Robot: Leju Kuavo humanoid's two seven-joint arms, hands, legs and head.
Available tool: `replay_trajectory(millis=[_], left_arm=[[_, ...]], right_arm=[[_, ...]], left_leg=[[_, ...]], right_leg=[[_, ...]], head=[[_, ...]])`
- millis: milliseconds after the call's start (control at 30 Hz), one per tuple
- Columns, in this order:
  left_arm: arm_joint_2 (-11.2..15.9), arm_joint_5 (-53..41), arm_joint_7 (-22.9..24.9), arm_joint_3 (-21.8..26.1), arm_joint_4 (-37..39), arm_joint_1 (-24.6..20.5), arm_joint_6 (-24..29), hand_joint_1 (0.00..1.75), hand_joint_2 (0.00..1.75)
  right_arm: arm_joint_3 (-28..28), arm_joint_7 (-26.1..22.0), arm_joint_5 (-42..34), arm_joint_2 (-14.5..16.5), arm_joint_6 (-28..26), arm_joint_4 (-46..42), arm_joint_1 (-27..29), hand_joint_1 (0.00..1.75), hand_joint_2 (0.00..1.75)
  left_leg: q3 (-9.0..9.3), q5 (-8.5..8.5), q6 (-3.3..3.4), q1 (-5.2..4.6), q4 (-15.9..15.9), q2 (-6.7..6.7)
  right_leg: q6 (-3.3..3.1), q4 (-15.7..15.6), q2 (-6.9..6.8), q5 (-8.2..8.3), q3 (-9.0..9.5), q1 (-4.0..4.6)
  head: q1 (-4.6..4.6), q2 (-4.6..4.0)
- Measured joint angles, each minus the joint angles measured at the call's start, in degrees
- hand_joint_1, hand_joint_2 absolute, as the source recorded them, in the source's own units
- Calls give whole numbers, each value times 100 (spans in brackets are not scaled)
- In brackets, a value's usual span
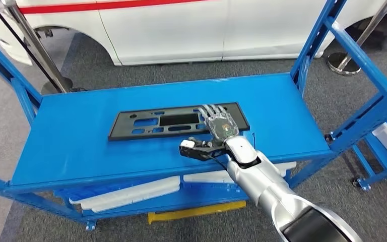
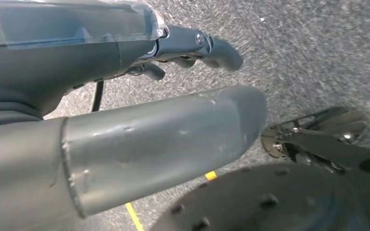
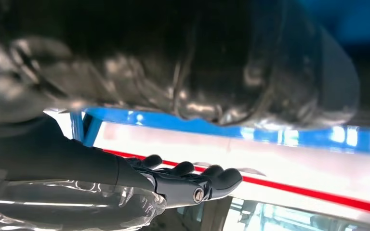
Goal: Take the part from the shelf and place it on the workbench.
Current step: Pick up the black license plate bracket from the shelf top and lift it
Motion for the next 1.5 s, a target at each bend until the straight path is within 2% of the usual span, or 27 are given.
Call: replay_trajectory(millis=[33, 100, 133, 167, 200, 233, 267, 300, 333, 367, 400, 467, 667, 733, 867, 967, 1100, 1133, 1200, 1267, 1300, 1500], left_arm=[[-1, 2, 0, -5, 1, 3, 1, 0, 0], [-3, 4, -3, -13, 1, 4, 1, 0, 0], [-3, 6, -7, -19, 1, 8, -1, 0, 0], [-3, 10, -10, -27, 1, 12, -3, 0, 0], [-2, 16, -13, -36, 1, 16, -7, 0, 0], [0, 27, -13, -44, 1, 20, -9, 0, 0], [1, 39, -9, -51, 4, 25, -12, 0, 0], [2, 51, -5, -56, 8, 20, -13, 0, 0], [2, 61, -2, -61, 12, 14, -15, 0, 0], [-2, 67, -2, -67, 19, 10, -19, 0, 0], [-6, 74, -4, -75, 26, 2, -22, 0, 0], [-13, 85, -8, -92, 46, 6, -30, 0, 0], [-12, 114, -12, -123, 91, -1, -74, 0, 0], [-12, 120, -18, -138, 95, -7, -81, 0, 0], [-12, 166, -47, -144, 97, -16, -105, 0, 0], [-12, 204, -102, -145, 97, -18, -113, 0, 0], [-13, 263, -140, -145, 97, -20, -114, 0, 0], [-14, 275, -144, -145, 97, -20, -114, 0, 0], [-14, 295, -150, -145, 97, -19, -114, 0, 0], [-14, 299, -151, -145, 97, -20, -114, 0, 0], [-14, 301, -151, -145, 97, -21, -114, 0, 0], [-14, 336, -150, -148, 97, -19, -109, 0, 0]], right_arm=[[0, -1, 0, 0, 1, -1, -1, 0, 87], [0, -3, -1, 0, 22, 4, 11, 0, 175], [0, -8, -2, 0, 69, 9, 21, 0, 175], [0, -16, -5, 0, 142, 14, 29, 0, 175], [0, -28, -11, 0, 232, 17, 30, 0, 175], [0, -42, -21, 0, 329, 19, 26, 0, 175], [0, -51, -36, -1, 414, 22, 16, 0, 175], [0, -60, -51, -1, 485, 26, 3, 0, 175], [0, -69, -66, -1, 539, 32, -5, 0, 175], [0, -81, -82, -2, 574, 43, -8, 0, 175], [0, -93, -97, -2, 591, 54, -7, 0, 175], [0, -111, -118, -2, 603, 77, -5, 0, 175], [0, -104, -122, -2, 606, 163, -21, 0, 175], [0, -102, -122, -2, 593, 184, -30, 0, 175], [0, -67, -117, 4, 527, 195, -48, 0, 175], [0, -15, -105, 11, 493, 197, -62, 0, 175], [0, 15, -104, 13, 519, 196, -85, 52, 175], [0, 17, -105, 13, 514, 197, -83, 52, 175], [0, 18, -107, 12, 507, 199, -78, 91, 175], [0, 17, -108, 10, 503, 199, -73, 145, 175], [0, 17, -109, 10, 504, 199, -73, 157, 175], [0, 59, -137, 4, 477, 199, -71, 164, 175]], left_leg=[[-160, -133, -32, 19, 314, 0], [-624, -392, -100, 49, 1107, 3], [-792, -395, -127, 65, 1331, 3], [-863, -279, -150, 82, 1346, 5], [-806, -43, -165, 99, 1104, 8], [-669, 239, -175, 117, 695, 12], [-515, 434, -175, 117, 325, 13], [-386, 542, -150, 112, 19, 10], [-318, 564, -118, 106, -147, 4], [-294, 524, -86, 97, -183, -5], [-289, 517, -58, 97, -218, -11], [-291, 514, -45, 89, -222, -18], [-277, 476, 32, 61, -220, -21], [-268, 470, 49, 54, -220, -20], [-253, 471, 56, 49, -219, -18], [-246, 474, 59, 50, -218, -17], [-236, 477, 58, 51, -219, -16], [-234, 478, 57, 52, -219, -16], [-234, 480, 55, 52, -219, -16], [-234, 480, 55, 52, -219, -16], [-234, 480, 55, 52, -219, -16], [-233, 480, 54, 53, -222, -10]], right_leg=[[-22, -17, -7, -16, 40, -3], [-46, -19, -15, -62, 99, -3], [-44, -16, -14, -89, 130, -5], [-35, -11, -9, -120, 167, -11], [-18, -1, -1, -158, 209, -20], [7, 16, 6, -206, 251, -30], [40, 38, 12, -252, 277, -28], [77, 66, 17, -292, 283, -24], [110, 85, 19, -319, 277, -13], [118, 95, 22, -331, 267, 2], [108, 98, 21, -336, 262, 4], [70, 80, 15, -337, 277, 0], [69, 8, 11, -337, 323, -11], [89, -2, 8, -334, 332, -15], [171, -10, 6, -326, 345, -23], [198, -10, 6, -321, 348, -21], [204, -7, 5, -320, 355, -6], [204, -5, 5, -320, 356, -4], [204, 3, 7, -320, 355, -3], [204, 8, 7, -321, 353, -3], [204, 9, 7, -321, 352, -3], [198, 10, 7, -327, 348, -2]], head=[[-1, 0], [-1, 0], [-1, 0], [-1, 0], [-1, 0], [-1, 0], [-2, 0], [-2, 0], [-1, 0], [0, 0], [1, 0], [1, 0], [1, 0], [1, 0], [1, 0], [1, 0], [1, 0], [1, 0], [1, 0], [1, 0], [1, 0], [1, 0]])
